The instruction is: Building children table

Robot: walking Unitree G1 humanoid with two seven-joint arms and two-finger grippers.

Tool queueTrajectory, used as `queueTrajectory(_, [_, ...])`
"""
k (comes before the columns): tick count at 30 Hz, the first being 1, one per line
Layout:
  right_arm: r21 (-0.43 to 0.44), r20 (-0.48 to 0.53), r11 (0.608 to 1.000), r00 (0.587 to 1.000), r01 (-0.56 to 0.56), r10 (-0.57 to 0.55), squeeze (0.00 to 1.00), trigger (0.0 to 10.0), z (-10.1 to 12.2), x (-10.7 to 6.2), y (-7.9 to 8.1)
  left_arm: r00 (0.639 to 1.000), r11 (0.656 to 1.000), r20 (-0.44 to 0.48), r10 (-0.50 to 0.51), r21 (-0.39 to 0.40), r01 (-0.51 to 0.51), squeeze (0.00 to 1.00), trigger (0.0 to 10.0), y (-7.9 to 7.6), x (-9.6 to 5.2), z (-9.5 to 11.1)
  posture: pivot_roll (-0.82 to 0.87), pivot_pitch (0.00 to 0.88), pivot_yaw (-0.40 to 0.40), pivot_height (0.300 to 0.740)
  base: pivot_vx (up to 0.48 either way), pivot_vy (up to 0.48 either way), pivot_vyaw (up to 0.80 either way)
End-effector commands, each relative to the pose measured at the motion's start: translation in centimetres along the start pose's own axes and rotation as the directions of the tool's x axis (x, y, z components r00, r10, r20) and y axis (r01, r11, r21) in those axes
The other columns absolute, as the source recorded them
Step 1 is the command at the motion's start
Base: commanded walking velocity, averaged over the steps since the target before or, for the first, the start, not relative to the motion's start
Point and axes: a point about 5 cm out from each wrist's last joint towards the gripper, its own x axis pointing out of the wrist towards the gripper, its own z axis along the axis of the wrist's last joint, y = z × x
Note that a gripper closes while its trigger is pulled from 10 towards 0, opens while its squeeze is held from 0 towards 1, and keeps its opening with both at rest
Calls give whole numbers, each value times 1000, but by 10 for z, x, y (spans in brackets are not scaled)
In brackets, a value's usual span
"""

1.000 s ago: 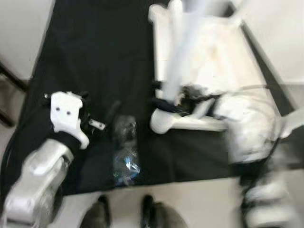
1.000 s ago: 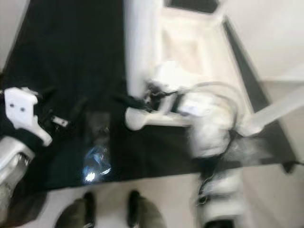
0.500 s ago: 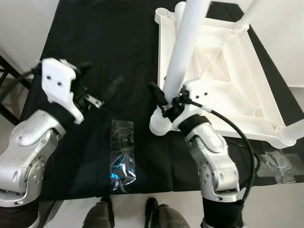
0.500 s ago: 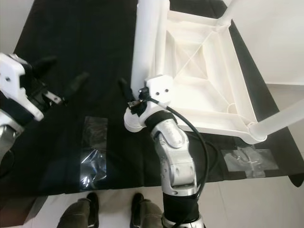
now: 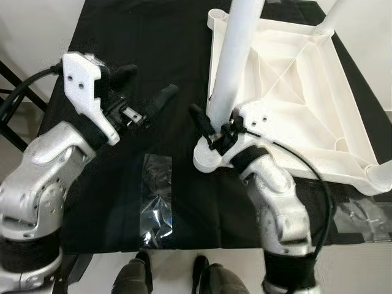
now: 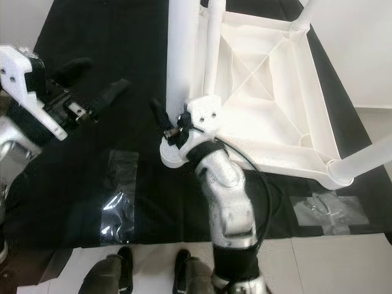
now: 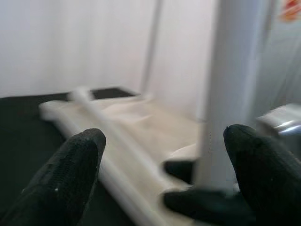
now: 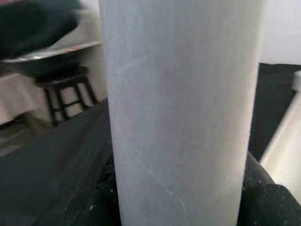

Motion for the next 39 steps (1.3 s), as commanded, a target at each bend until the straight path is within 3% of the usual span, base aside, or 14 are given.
queueTrajectory(1, [48, -25, 999, 1000, -10, 12, 0, 10000, -9, -3, -4, 999, 998, -3, -54, -40, 54, 1000, 10000, -4, 0, -1, 76, 253, -67, 740, 0, 0, 0])
queueTrajectory(2, [48, -25, 999, 1000, -10, 12, 0, 10000, -9, -3, -4, 999, 998, -3, -54, -40, 54, 1000, 10000, -4, 0, -1, 76, 253, -67, 740, 0, 0, 0])
queueTrajectory(4, [1, 18, 993, 993, -121, 121, 0, 10000, 4, 7, -2, 984, 981, 41, -176, -75, 179, 1000, 10000, -2, 10, 12, 75, 223, -64, 740, 0, 0, 0])
queueTrajectory(9, [-87, 30, 965, 967, -249, 252, 0, 10000, 15, 18, 8, 958, 955, 55, -282, -76, 286, 1000, 10000, -1, 28, 21, 74, 200, -58, 740, 0, 0, 0])
queueTrajectory(16, [-137, 23, 939, 947, -315, 321, 0, 10000, 17, 23, 14, 953, 951, 38, -300, -65, 302, 1000, 10000, 0, 39, 20, 72, 184, -53, 740, 0, 0, 0])
queueTrajectory(20, [-178, 17, 918, 931, -355, 363, 0, 10000, 18, 28, 14, 957, 955, 7, -291, -63, 291, 1000, 10000, 4, 53, 16, 70, 174, -47, 740, 0, 0, 0])
queueTrajectory(21, [-193, 17, 914, 930, -357, 367, 0, 10000, 18, 30, 14, 959, 957, -8, -285, -63, 284, 906, 10000, 5, 56, 15, 70, 169, -46, 740, 0, 0, 0])
queueTrajectory(24, [-203, 17, 911, 929, -360, 371, 0, 10000, 19, 31, 14, 959, 957, -18, -284, -65, 282, 906, 10000, 6, 58, 14, 70, 169, -46, 740, 0, 0, 0])
queueTrajectory(25, [-210, 17, 909, 928, -361, 372, 0, 10000, 19, 32, 13, 958, 956, -16, -286, -69, 284, 0, 4941, 6, 59, 15, 71, 168, -46, 740, 0, 0, 0])
queueTrajectory(26, [-210, 17, 909, 928, -361, 372, 0, 10000, 19, 32, 13, 958, 956, -16, -286, -69, 284, 0, 4941, 6, 59, 15, 71, 168, -46, 740, 0, 0, 0])
queueTrajectory(27, [-221, 15, 905, 927, -362, 375, 0, 10000, 19, 34, 13, 958, 955, -6, -288, -78, 287, 0, 0, 10, 60, 19, 73, 167, -47, 740, 0, 0, 0])
queueTrajectory(39, [-204, 17, 926, 945, -317, 327, 0, 10000, 11, 37, 1, 955, 954, 6, -296, -43, 296, 0, 0, 25, 60, 32, 76, 153, -50, 740, 0, 0, 0])
